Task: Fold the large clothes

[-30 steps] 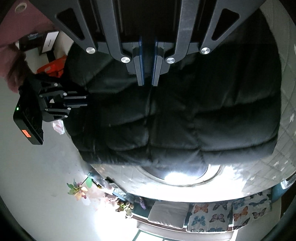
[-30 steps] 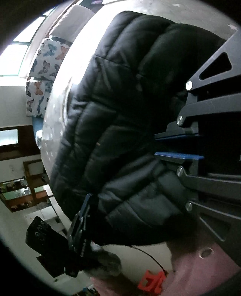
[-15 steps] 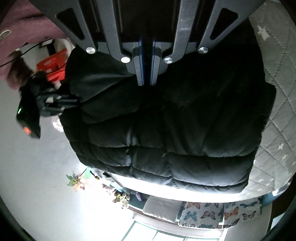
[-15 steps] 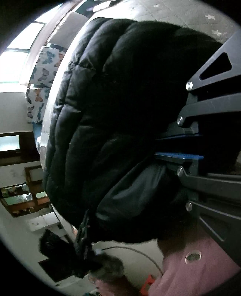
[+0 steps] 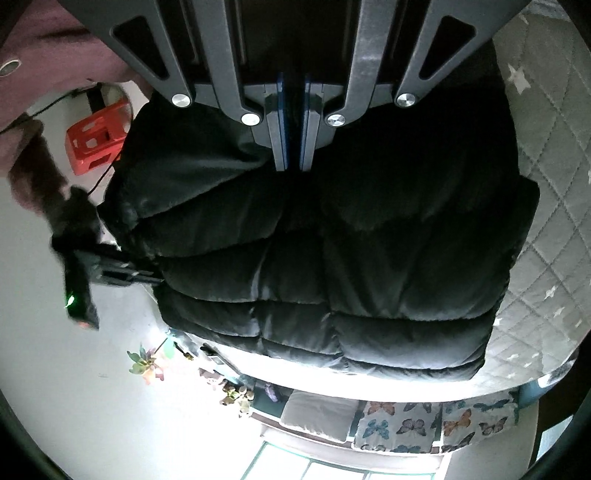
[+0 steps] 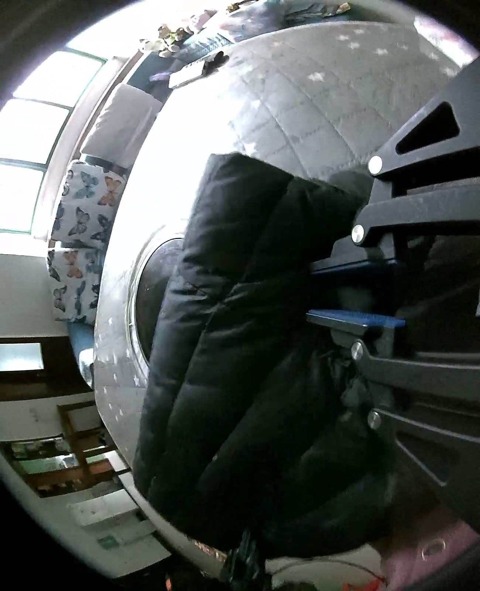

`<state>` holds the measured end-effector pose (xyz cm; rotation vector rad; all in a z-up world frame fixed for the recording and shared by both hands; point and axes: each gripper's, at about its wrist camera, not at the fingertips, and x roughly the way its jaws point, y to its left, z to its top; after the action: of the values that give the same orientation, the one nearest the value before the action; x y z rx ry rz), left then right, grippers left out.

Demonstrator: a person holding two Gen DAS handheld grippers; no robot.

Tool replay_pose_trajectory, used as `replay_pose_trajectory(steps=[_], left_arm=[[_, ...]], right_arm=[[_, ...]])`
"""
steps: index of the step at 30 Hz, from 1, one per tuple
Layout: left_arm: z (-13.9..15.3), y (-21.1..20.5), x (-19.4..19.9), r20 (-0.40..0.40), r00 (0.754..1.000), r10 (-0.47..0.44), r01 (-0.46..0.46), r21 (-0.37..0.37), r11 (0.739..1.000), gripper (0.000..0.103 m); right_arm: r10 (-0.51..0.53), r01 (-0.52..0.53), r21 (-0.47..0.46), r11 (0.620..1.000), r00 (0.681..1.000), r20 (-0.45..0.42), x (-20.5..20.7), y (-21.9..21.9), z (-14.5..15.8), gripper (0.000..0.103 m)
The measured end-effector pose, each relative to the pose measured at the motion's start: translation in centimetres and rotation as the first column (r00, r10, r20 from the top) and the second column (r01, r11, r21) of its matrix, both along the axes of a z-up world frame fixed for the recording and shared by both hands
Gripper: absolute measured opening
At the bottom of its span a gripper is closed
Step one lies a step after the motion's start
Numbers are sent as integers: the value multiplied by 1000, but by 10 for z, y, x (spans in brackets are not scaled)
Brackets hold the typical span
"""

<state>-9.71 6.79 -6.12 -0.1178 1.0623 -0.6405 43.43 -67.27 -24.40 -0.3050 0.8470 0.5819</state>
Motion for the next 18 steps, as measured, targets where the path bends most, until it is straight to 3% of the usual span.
replay_pose_trajectory(steps=[3,7,11,13,18], left_arm=[[17,7,-2,-19,1000,9,-8,31,999,9],[63,8,-9,80,997,-7,3,40,999,9],[97,15,2,183,981,58,-67,42,997,10],[93,21,16,190,976,111,-127,76,989,11],[56,34,39,82,979,185,-193,104,976,11]], right_arm=[[-22,22,16,1000,1000,21,-1,-1,-4,21],[-15,15,12,1000,1000,20,-9,-6,0,21],[-11,12,-11,1000,999,52,-24,-7,4,21],[-11,12,-9,1000,998,60,-24,-8,7,21],[-16,15,14,1000,998,69,-27,-14,21,21]])
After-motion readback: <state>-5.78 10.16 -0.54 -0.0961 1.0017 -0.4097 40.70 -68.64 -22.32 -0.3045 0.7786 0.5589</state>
